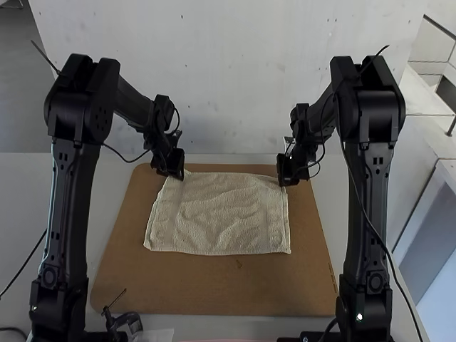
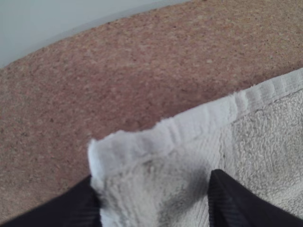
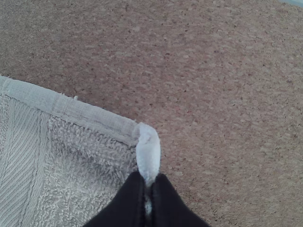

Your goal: Fold the towel.

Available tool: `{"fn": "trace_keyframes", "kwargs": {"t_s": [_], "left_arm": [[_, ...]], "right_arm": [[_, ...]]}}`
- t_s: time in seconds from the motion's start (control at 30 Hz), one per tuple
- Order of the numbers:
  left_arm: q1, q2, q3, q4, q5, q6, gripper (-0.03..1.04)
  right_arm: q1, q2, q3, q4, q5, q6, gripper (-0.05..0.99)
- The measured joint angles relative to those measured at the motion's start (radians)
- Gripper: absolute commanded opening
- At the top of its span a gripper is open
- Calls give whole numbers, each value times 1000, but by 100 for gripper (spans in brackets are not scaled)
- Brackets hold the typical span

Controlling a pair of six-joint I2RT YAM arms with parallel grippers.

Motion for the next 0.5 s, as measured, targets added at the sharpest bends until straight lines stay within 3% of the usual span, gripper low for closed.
{"fn": "trace_keyframes", "kwargs": {"t_s": [0.2, 0.3, 0.5], "left_arm": [[4, 0, 0, 7, 7, -3, 26], [13, 0, 0, 10, 8, -2, 36], [44, 0, 0, 10, 7, 10, 40]], "right_arm": [[0, -4, -11, 14, 0, 0, 2], [0, -5, -13, 16, 0, 0, 2], [0, -5, -13, 18, 0, 0, 2]]}}
